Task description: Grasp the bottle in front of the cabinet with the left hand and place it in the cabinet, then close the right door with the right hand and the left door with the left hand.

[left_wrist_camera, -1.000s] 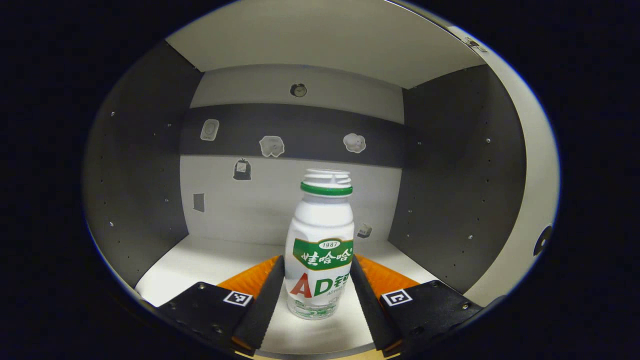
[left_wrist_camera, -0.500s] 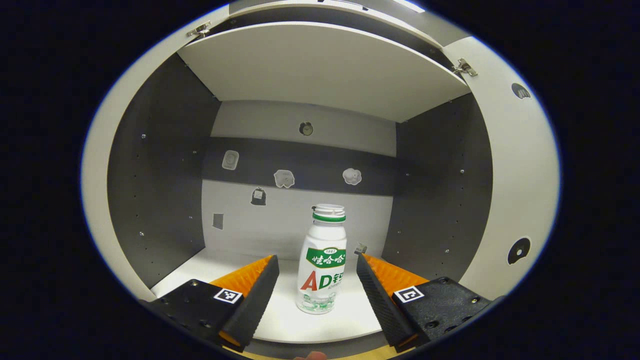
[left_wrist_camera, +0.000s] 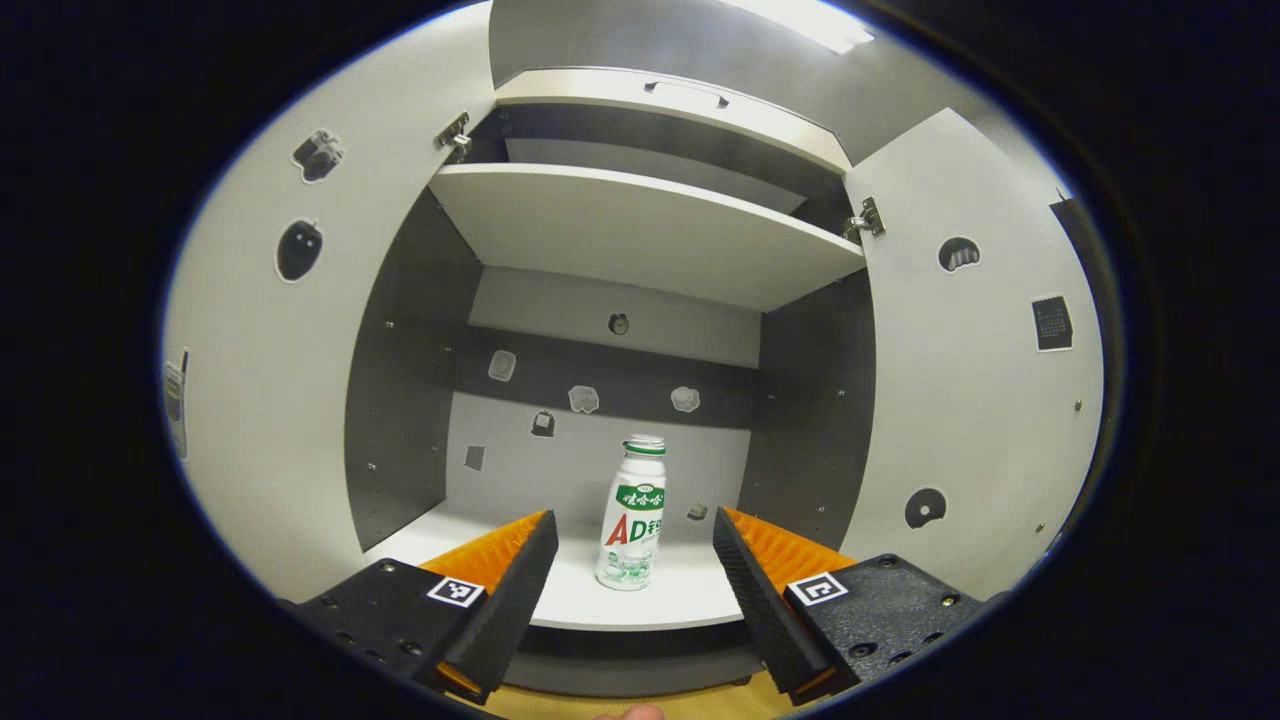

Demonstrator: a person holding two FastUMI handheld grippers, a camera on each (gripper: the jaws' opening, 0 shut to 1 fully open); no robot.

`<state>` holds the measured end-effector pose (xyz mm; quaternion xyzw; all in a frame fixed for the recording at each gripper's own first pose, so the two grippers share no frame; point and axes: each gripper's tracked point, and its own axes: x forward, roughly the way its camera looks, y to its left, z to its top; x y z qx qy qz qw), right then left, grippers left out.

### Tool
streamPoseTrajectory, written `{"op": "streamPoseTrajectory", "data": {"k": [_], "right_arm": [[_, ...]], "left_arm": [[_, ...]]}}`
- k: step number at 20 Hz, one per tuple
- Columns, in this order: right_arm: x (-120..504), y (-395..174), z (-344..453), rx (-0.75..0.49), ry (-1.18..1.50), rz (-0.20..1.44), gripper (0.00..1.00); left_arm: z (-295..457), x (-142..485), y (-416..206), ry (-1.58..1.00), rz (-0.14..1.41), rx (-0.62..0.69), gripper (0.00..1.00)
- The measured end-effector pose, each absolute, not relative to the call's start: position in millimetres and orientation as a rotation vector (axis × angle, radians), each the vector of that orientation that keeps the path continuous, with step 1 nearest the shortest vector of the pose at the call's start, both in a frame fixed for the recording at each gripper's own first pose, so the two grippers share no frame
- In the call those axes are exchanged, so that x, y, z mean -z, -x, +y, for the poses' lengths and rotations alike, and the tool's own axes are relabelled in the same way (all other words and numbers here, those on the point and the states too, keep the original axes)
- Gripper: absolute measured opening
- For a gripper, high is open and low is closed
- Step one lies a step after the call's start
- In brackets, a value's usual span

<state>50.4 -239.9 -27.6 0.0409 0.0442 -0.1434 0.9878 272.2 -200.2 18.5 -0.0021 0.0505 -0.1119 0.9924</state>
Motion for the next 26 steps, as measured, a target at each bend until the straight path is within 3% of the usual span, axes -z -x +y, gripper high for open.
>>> {"op": "streamPoseTrajectory", "data": {"k": [12,16,22,26], "right_arm": [[24,-77,-209,0.024,-0.09,0.097,1.0],[9,-81,-212,0.046,-0.134,0.081,0.98],[-76,-95,-253,0.247,-0.016,-0.092,0.98],[-117,-105,-248,0.312,0.057,-0.12,0.99]], "left_arm": [[-131,24,-101,-0.086,0.095,-0.062,0.95],[-126,33,-78,-0.065,0.103,-0.054,0.95],[-97,45,-78,-0.052,0.138,-0.006,0.95],[-66,44,-89,-0.029,0.141,0.0,0.95]]}}
